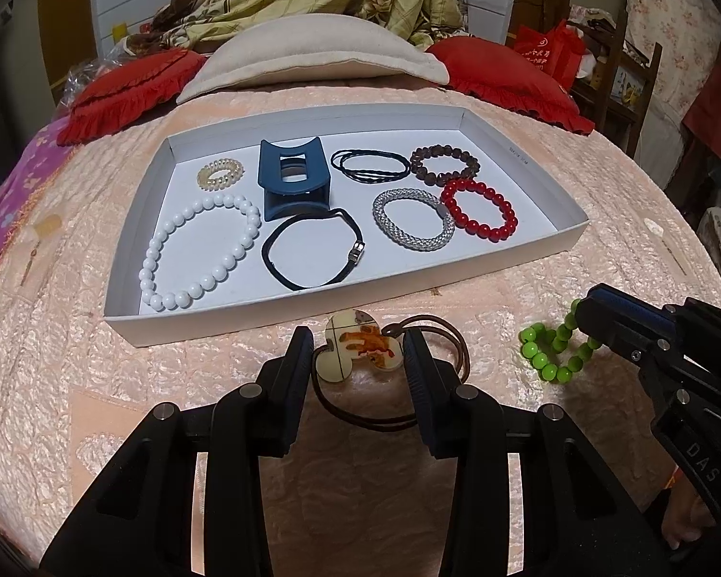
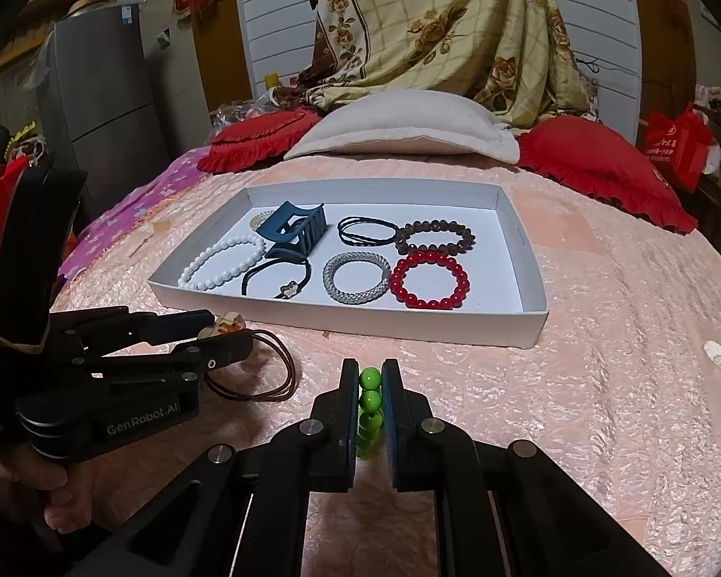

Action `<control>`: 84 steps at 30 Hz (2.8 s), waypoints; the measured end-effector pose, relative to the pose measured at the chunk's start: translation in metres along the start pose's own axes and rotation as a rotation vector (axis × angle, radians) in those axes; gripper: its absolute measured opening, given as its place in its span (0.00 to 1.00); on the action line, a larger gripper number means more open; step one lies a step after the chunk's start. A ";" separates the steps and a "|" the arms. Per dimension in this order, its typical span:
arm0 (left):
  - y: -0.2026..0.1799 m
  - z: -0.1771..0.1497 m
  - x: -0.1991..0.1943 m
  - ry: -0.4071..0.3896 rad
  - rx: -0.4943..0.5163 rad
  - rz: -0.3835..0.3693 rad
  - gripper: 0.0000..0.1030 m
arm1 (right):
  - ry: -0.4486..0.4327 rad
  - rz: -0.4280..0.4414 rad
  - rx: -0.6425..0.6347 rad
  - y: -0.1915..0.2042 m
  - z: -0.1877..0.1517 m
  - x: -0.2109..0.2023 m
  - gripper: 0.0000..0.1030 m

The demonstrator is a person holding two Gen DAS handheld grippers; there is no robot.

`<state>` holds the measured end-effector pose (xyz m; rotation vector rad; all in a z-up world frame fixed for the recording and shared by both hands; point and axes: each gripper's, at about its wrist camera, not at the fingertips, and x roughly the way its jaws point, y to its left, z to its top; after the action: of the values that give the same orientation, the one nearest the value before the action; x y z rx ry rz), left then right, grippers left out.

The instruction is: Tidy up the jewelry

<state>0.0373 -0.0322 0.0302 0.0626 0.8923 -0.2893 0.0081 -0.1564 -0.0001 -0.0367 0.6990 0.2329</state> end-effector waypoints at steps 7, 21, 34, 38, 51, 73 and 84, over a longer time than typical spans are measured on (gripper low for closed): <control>-0.001 0.000 0.000 -0.001 0.002 0.001 0.36 | 0.003 -0.006 -0.005 0.000 0.001 0.000 0.08; 0.000 0.000 0.000 -0.004 -0.004 0.004 0.36 | -0.006 -0.014 -0.004 0.001 0.003 -0.002 0.08; 0.001 0.000 -0.001 -0.014 -0.010 0.008 0.36 | 0.006 -0.033 -0.004 -0.001 0.002 0.000 0.08; 0.001 0.000 0.000 -0.011 -0.013 0.012 0.36 | 0.005 -0.036 -0.001 -0.002 0.002 -0.001 0.08; 0.002 -0.001 0.001 -0.013 -0.015 0.013 0.36 | 0.018 -0.046 -0.005 -0.001 0.001 0.001 0.08; 0.003 -0.001 0.000 -0.017 -0.017 0.011 0.36 | 0.024 -0.050 -0.007 -0.001 -0.001 0.003 0.08; 0.005 0.002 -0.009 -0.038 -0.025 0.000 0.36 | -0.008 -0.040 -0.002 -0.002 0.001 -0.002 0.08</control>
<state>0.0352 -0.0253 0.0382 0.0341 0.8579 -0.2790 0.0077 -0.1586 0.0018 -0.0518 0.6897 0.1955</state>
